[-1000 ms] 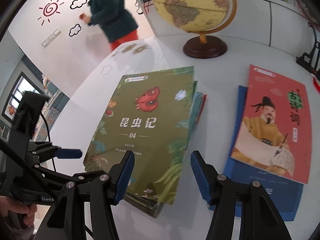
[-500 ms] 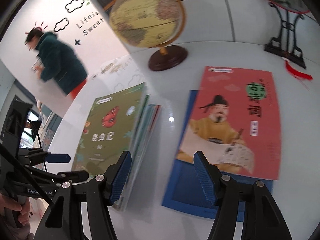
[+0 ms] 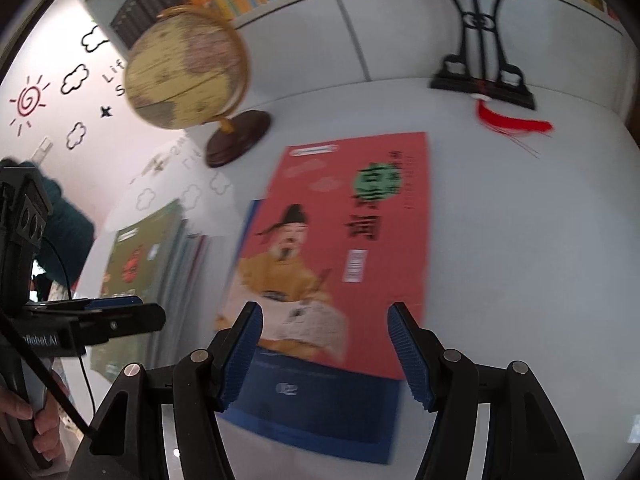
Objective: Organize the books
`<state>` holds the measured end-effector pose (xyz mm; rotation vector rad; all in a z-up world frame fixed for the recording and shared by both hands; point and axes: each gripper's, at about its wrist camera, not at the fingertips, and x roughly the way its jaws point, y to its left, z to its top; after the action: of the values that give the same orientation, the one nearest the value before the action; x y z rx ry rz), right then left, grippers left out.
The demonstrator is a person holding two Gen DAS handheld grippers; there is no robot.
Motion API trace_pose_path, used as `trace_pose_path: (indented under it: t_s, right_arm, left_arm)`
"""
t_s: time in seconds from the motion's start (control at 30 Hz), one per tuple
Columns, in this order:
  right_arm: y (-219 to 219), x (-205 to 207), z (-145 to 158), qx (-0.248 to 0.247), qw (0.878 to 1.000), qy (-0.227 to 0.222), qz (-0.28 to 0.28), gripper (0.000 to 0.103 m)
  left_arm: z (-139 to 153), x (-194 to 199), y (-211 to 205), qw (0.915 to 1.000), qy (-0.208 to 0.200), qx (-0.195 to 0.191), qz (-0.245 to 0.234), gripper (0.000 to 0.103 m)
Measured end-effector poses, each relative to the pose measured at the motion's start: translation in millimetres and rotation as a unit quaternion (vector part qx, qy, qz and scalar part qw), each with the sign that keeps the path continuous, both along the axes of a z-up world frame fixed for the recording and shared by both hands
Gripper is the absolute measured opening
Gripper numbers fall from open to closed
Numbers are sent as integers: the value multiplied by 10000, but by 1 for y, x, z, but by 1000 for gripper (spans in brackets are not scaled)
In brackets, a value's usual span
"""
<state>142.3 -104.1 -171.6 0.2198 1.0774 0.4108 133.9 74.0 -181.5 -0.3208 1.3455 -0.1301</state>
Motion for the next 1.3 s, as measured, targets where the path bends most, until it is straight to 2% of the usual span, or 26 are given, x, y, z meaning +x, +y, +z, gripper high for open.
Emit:
trace_pose_path:
  t_s: [0.2, 0.43, 0.53, 0.6, 0.7, 0.73, 0.83, 1.0, 1.13, 1.3]
  right_arm:
    - [-22, 14, -15, -10, 9998, 64, -176, 63]
    - [-24, 23, -29, 46, 9999, 108, -116, 63]
    - [-24, 25, -38, 198, 9995, 212, -146, 64]
    - [-26, 23, -39, 433, 9988, 176, -175, 69]
    - [-27, 23, -40, 584, 9979, 168, -203, 70]
    - [-27, 23, -40, 634, 9976, 200, -181, 73]
    - [-27, 22, -38, 654, 9975, 252, -114, 74]
    - [-33, 10, -35, 624, 9974, 352, -11, 74]
    - [-42, -4, -36, 639, 9962, 591, -21, 76]
    - [-46, -28, -38, 634, 9938, 901, 172, 78]
  left_arm:
    - [-19, 16, -24, 9998, 42, -135, -123, 74]
    - [-37, 27, -47, 9992, 60, -177, -367, 74]
    - [-38, 27, -53, 9987, -38, -37, -506, 77]
    - [-38, 28, -56, 9983, -64, -1, -585, 79]
    - [-38, 27, -54, 9979, -60, -252, -593, 80]
    - [-36, 26, -55, 9977, -84, -235, -628, 80]
    - [-34, 22, -63, 9964, -86, -125, -833, 80]
    - [-33, 6, -71, 9935, 38, -202, -1119, 80]
    - [-36, -16, -81, 9899, 260, -366, -1344, 80]
    - [-37, -36, -84, 9855, 413, -309, -1619, 80]
